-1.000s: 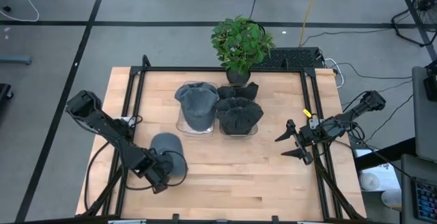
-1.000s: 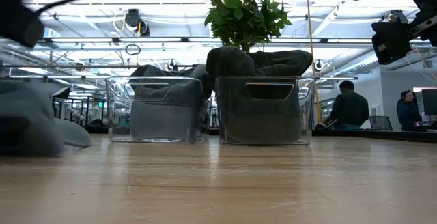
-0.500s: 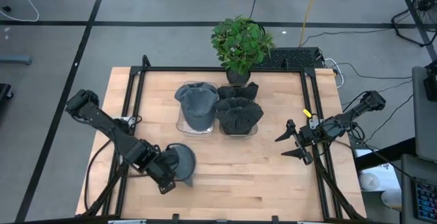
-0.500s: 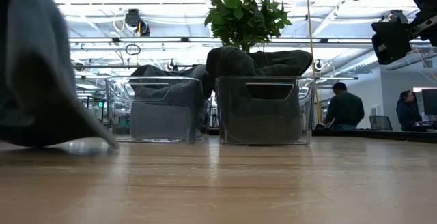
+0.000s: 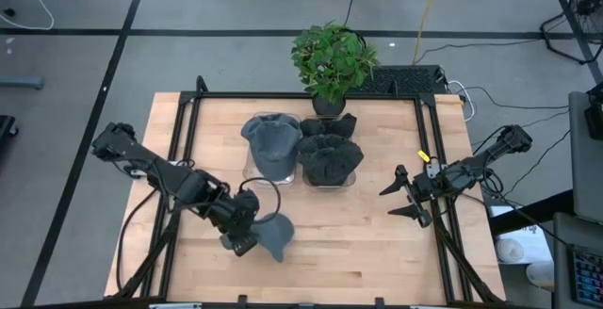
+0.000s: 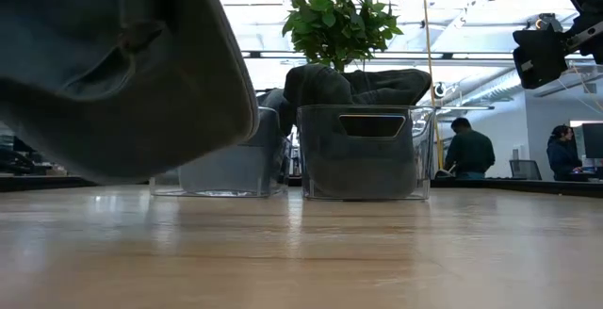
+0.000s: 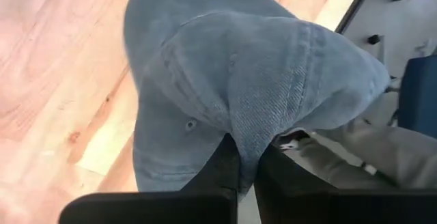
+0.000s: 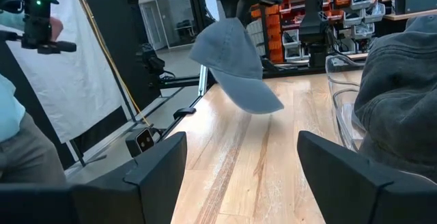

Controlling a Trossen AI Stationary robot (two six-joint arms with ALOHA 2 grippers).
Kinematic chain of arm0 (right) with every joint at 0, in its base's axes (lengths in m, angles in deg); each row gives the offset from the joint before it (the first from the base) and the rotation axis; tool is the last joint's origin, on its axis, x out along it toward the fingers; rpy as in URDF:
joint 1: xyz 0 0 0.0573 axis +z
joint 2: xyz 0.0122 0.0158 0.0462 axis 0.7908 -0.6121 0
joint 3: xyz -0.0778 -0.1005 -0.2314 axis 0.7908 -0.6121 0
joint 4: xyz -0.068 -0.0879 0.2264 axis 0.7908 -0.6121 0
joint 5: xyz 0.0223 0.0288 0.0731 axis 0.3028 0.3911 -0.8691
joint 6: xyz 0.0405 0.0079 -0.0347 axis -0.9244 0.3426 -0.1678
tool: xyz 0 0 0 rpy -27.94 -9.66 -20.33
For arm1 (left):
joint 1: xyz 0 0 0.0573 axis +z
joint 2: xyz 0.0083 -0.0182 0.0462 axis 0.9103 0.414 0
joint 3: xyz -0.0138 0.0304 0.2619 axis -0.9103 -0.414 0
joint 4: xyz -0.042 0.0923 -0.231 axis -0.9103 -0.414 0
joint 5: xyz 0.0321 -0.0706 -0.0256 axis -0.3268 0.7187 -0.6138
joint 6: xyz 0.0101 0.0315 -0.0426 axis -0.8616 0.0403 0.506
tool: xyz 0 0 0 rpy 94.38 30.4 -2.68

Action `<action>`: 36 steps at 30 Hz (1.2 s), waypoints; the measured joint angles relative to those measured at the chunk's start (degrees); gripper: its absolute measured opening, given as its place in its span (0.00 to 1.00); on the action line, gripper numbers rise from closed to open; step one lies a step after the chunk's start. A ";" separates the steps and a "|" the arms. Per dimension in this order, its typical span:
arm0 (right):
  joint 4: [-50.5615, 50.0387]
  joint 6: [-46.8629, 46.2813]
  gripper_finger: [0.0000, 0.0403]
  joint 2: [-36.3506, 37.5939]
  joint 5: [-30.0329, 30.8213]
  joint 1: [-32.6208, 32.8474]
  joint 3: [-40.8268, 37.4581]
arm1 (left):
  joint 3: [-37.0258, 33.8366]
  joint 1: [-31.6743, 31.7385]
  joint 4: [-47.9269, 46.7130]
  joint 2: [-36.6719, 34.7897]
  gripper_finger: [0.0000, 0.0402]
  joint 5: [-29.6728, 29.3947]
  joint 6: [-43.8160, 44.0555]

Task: Pick & Place hat
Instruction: Put the blue cap into the left transparent bin

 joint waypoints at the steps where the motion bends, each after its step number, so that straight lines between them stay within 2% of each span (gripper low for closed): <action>1: 0.02 0.00 0.66 0.02 0.00 0.00 0.02 | 0.45 0.52 -0.15 0.00 0.04 0.38 0.15; 8: 0.92 1.92 0.66 -0.03 0.31 -0.03 0.01 | 2.88 5.84 1.81 0.00 0.04 3.35 0.66; 20: 28.19 1.90 0.66 -0.15 3.53 -0.04 0.00 | 8.88 13.54 15.01 0.00 0.04 9.02 -5.61; 23: 32.55 -0.91 0.66 -0.20 7.42 -0.04 -0.02 | 10.99 14.44 17.30 0.00 0.04 9.53 -7.06; 27: 33.03 -8.67 0.66 -0.91 12.97 -0.04 0.00 | 12.67 15.85 20.58 0.00 0.04 9.66 -8.71; 30: 32.29 -12.07 0.66 -3.75 13.64 -0.04 1.08 | 14.62 16.70 20.83 0.00 0.04 9.53 -10.30; 33: 27.02 -11.39 0.66 -9.42 13.55 -0.02 5.22 | 15.32 17.50 20.77 -0.02 0.04 9.57 -11.34; 36: 24.67 -4.97 0.66 -16.59 13.61 0.00 13.39 | 15.77 18.31 20.80 0.00 0.04 10.17 -11.49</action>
